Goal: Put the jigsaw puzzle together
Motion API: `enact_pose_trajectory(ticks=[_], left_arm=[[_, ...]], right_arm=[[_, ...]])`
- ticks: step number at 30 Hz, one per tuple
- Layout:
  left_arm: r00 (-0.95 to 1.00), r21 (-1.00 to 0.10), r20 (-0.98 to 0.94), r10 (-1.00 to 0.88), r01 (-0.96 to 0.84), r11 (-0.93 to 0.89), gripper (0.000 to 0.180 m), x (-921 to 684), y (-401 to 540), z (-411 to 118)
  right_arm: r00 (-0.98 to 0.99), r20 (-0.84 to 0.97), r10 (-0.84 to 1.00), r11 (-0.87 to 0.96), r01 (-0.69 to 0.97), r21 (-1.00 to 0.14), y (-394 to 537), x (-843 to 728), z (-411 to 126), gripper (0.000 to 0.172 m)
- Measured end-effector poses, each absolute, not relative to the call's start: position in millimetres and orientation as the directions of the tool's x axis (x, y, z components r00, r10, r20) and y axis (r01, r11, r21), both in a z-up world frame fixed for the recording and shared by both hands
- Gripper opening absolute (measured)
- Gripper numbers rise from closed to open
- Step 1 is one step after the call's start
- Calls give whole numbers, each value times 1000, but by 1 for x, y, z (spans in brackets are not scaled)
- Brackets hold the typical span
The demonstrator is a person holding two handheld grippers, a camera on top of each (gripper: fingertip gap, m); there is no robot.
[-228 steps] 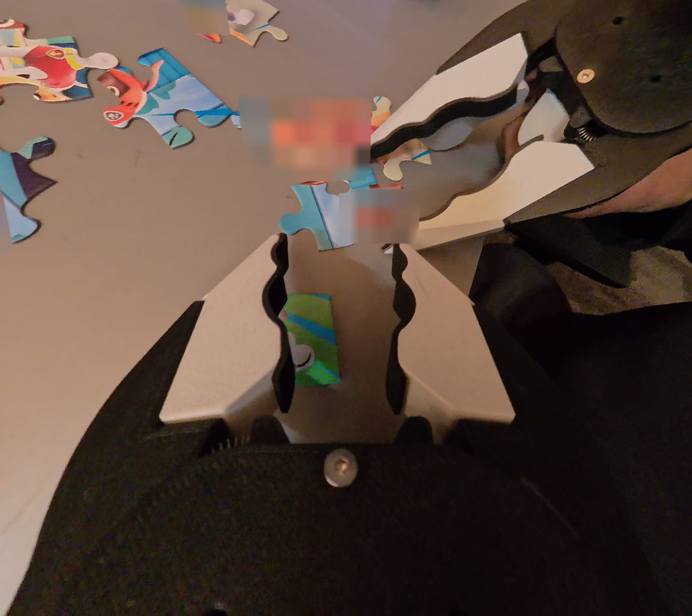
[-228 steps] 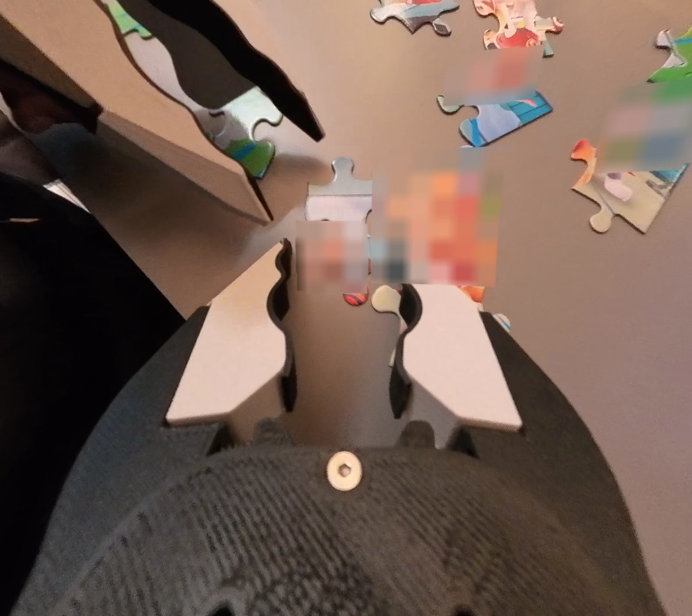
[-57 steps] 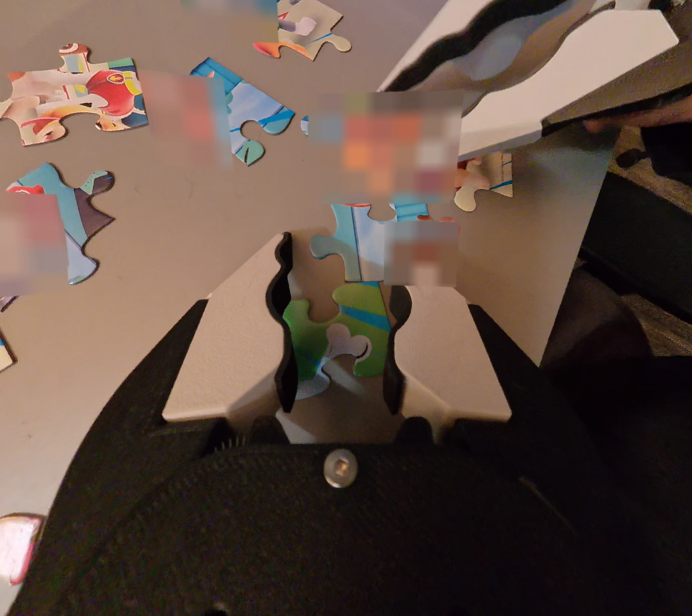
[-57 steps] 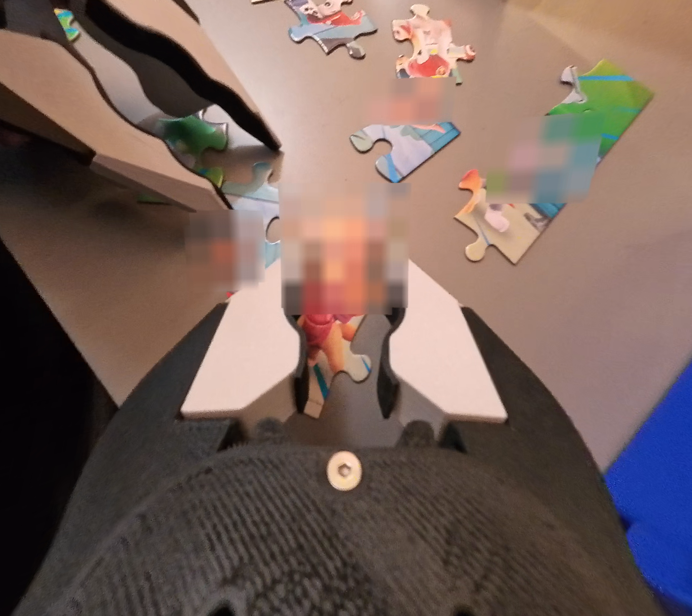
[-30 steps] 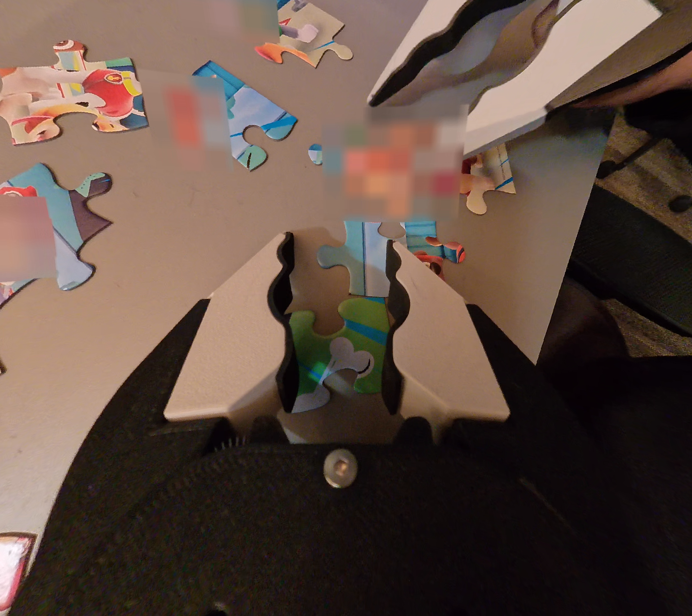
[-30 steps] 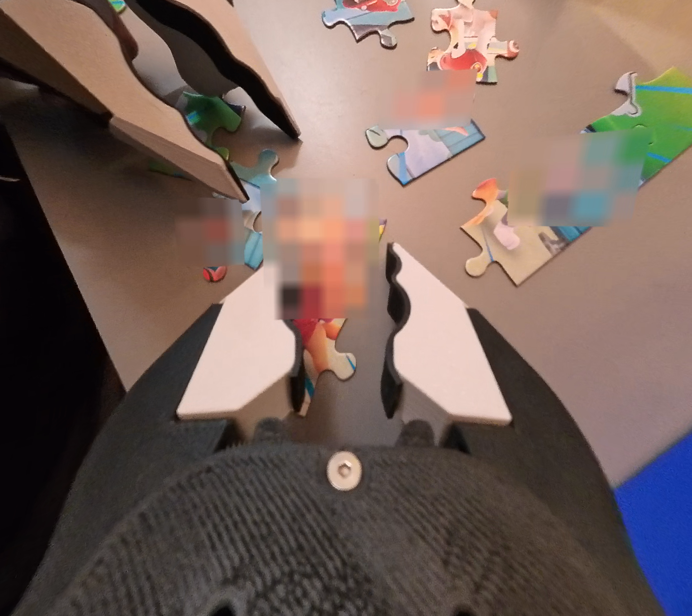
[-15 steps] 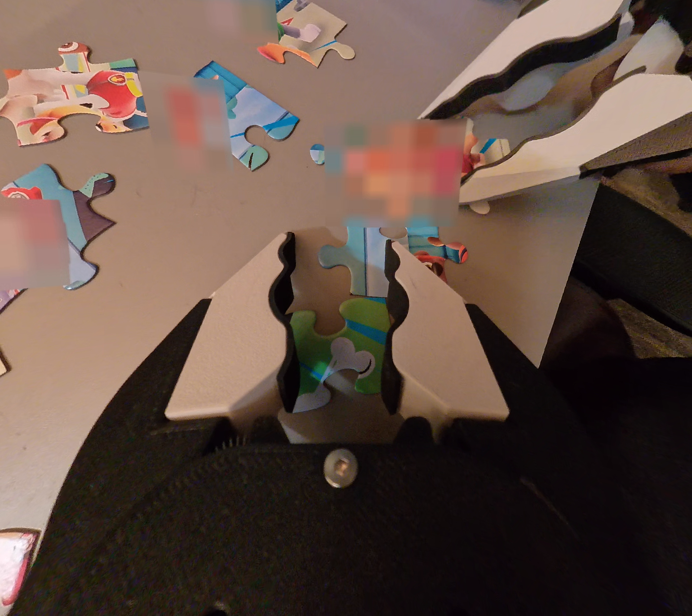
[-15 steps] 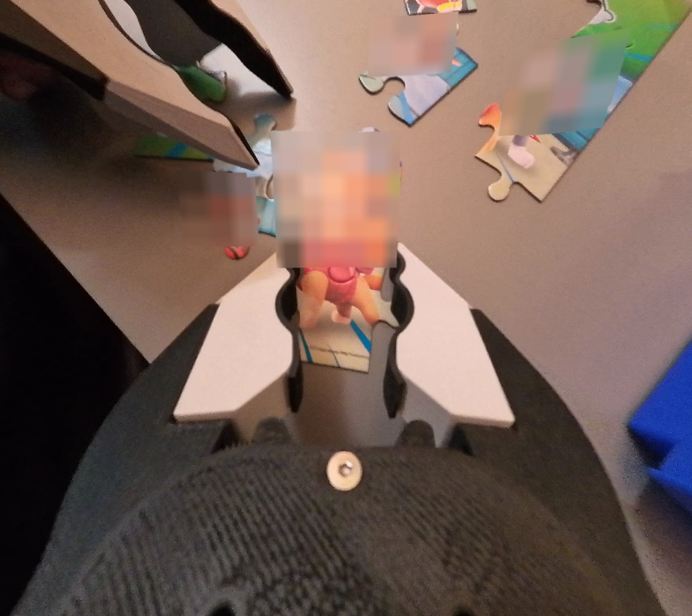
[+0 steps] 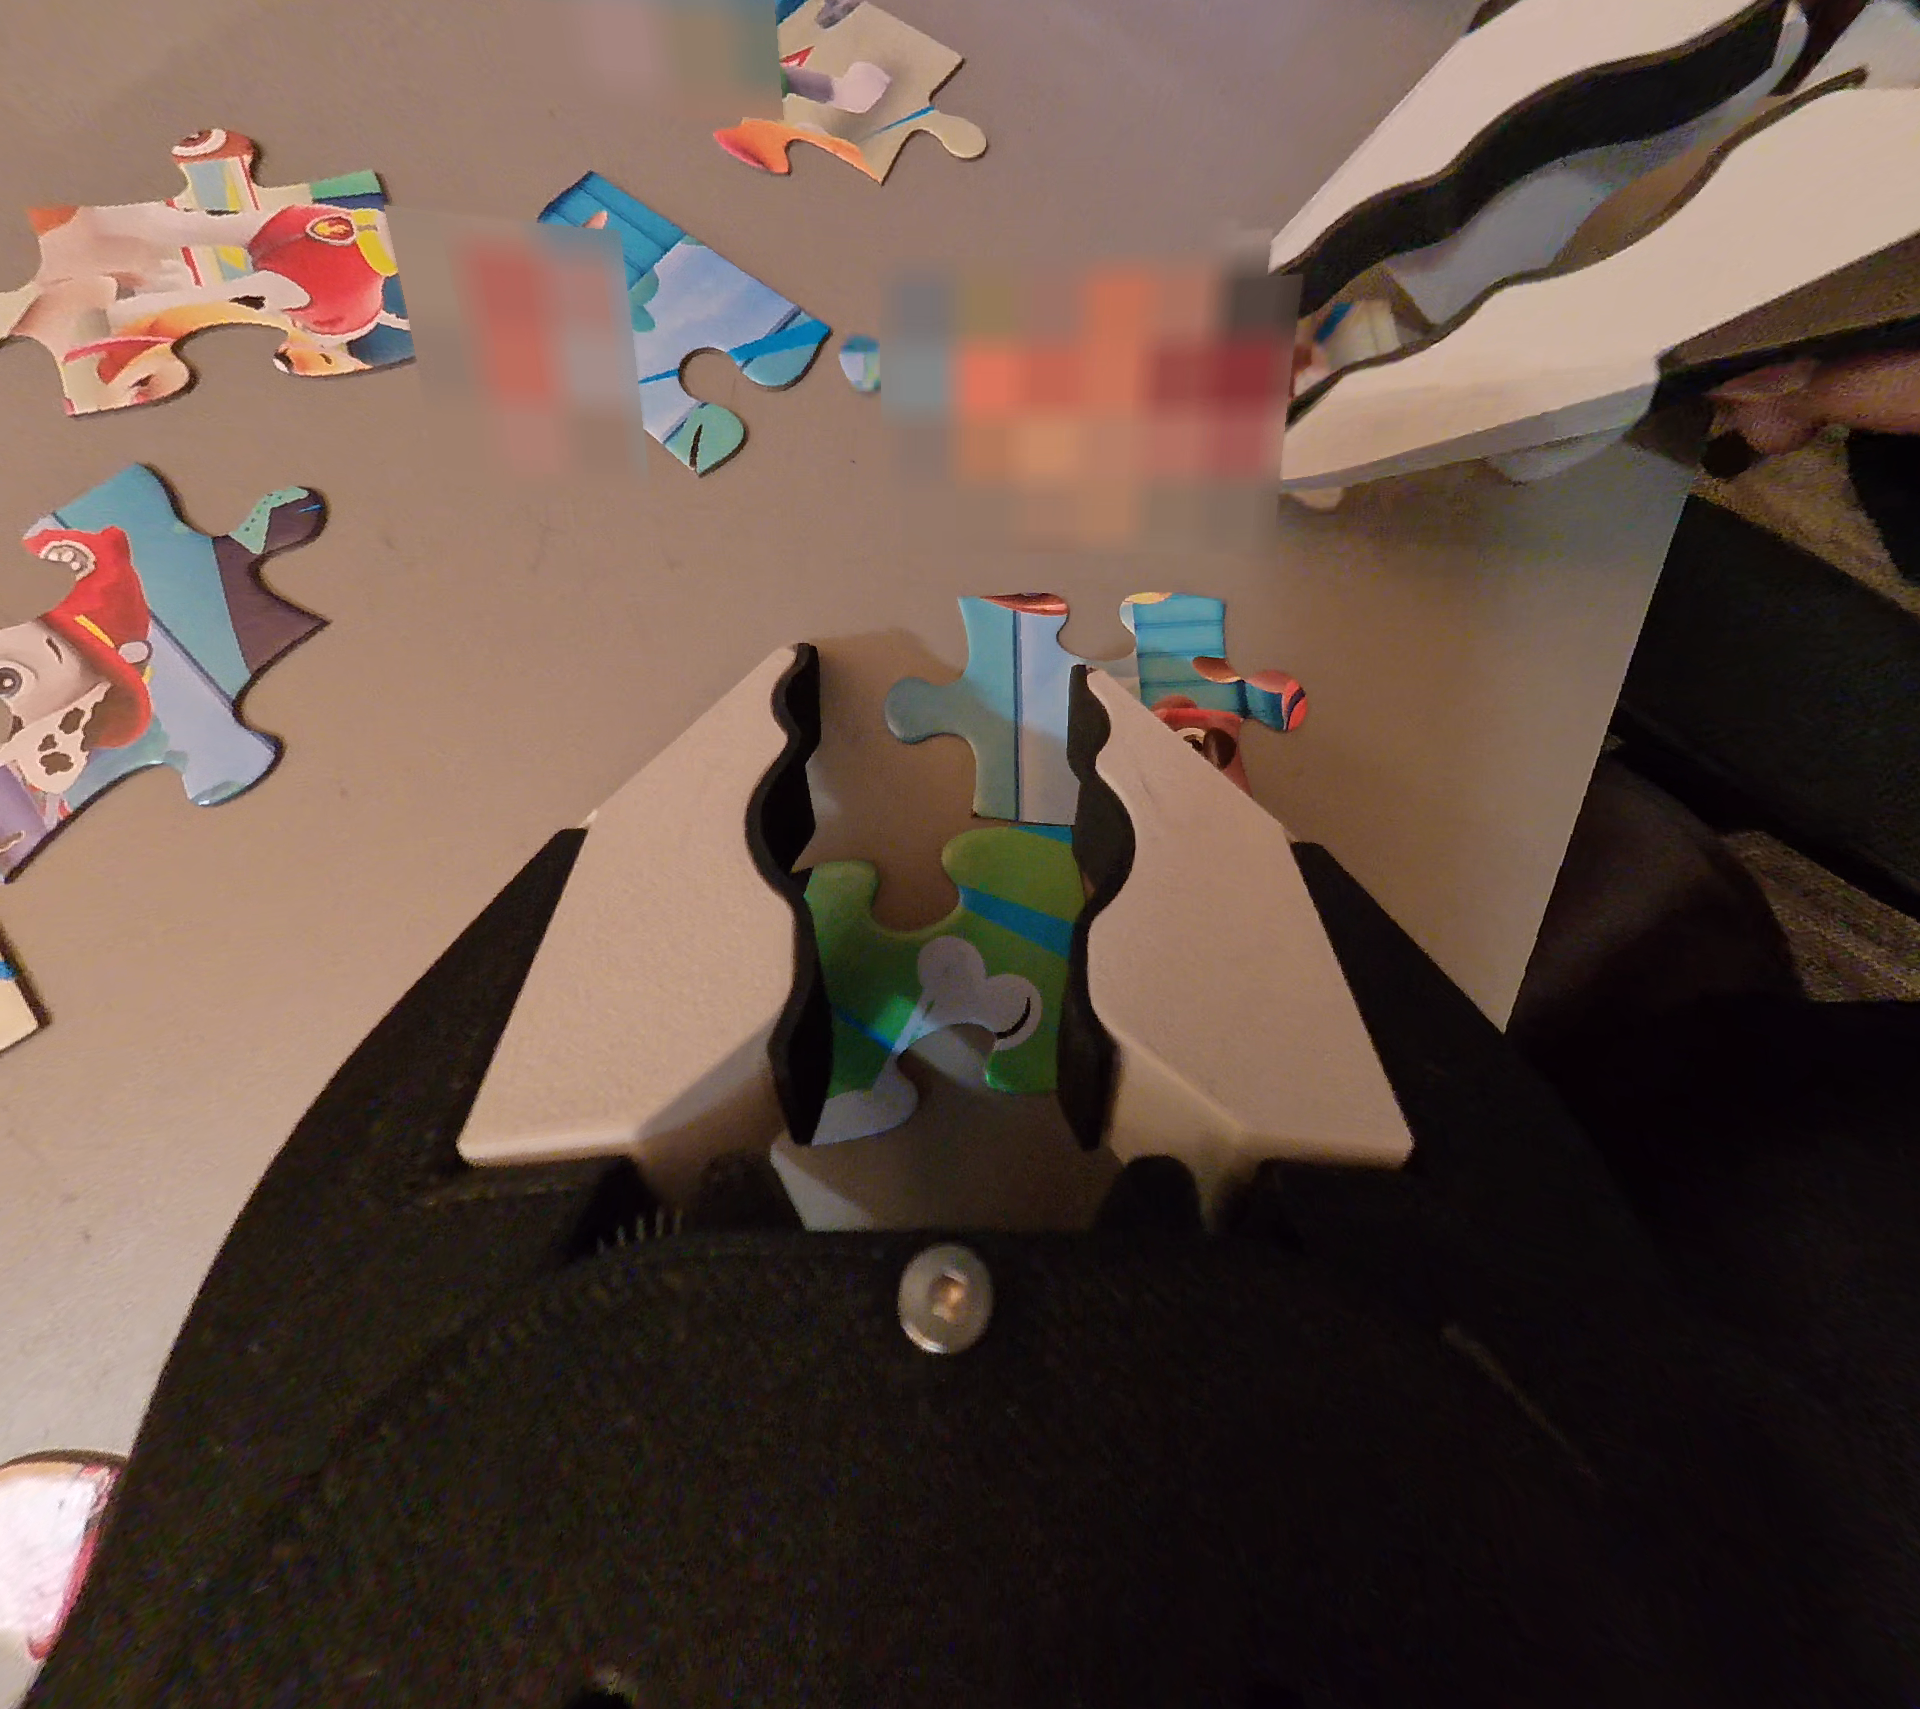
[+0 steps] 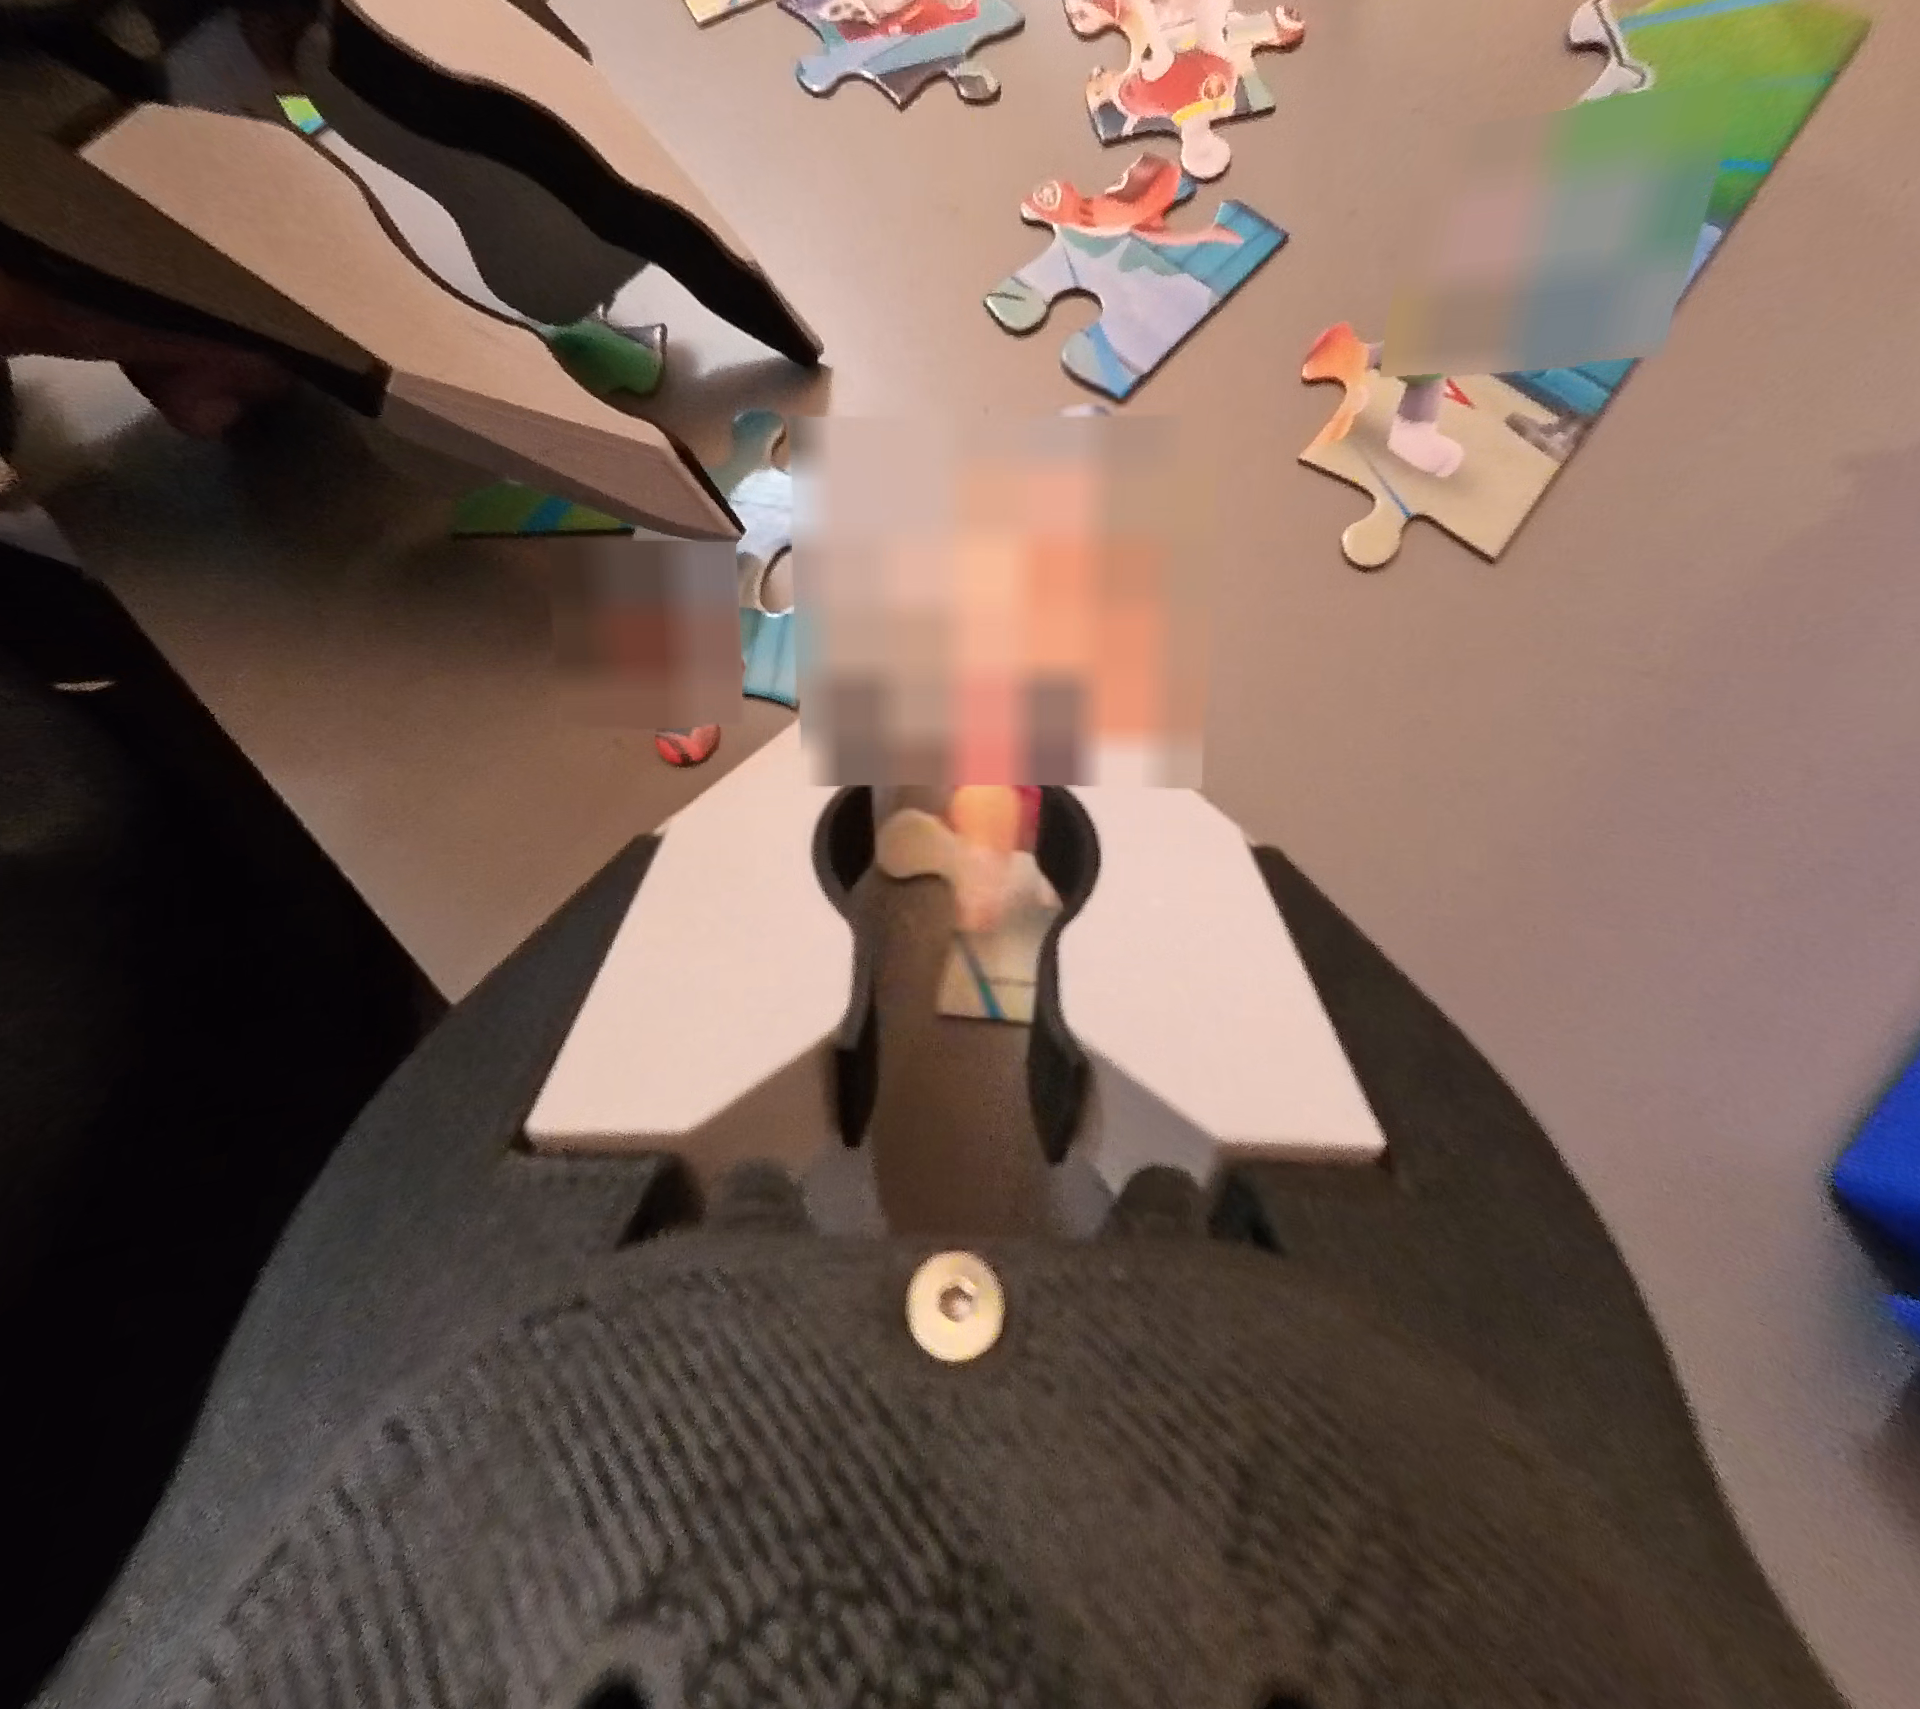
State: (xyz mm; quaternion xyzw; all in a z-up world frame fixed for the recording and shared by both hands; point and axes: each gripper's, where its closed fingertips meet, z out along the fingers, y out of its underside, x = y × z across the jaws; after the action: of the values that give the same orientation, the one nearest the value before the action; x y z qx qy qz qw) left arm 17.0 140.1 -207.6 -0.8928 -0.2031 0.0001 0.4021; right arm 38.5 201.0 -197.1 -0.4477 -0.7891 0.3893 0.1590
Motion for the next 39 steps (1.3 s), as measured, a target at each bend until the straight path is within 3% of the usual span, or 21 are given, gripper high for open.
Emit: enact_pose_trajectory(ticks=[7, 14, 20, 23, 35, 37, 39], left_arm=[[916, -718, 175, 362, 370, -590, 46, 17, 140, -207], [916, -718, 176, 362, 371, -589, 46, 17, 140, -207], [913, -718, 190, 362, 381, -582, 46, 17, 140, -207], [911, -718, 196, 362, 385, -579, 46, 17, 140, -207], [913, -719, 176, 369, 375, -586, 46, 16, 140, -207], [913, -719, 177, 369, 376, -585, 46, 16, 140, -207], [912, -718, 180, 369, 378, -584, 46, 16, 140, -207]], right_arm=[[-542, 24, 840, 376, 550, -746, 210, 29, -194, 42], [-549, -66, 833, 343, 607, -717, 211, 12, -207, 63], [-567, 1, 824, 397, 577, -714, 216, 18, -209, 59], [-576, -6, 817, 397, 572, -718, 217, 20, -208, 41], [-564, -6, 826, 383, 569, -728, 215, 20, -207, 40], [-572, -22, 820, 369, 558, -743, 212, 22, -203, 27], [-570, -42, 820, 361, 573, -736, 210, 24, -204, 35]])
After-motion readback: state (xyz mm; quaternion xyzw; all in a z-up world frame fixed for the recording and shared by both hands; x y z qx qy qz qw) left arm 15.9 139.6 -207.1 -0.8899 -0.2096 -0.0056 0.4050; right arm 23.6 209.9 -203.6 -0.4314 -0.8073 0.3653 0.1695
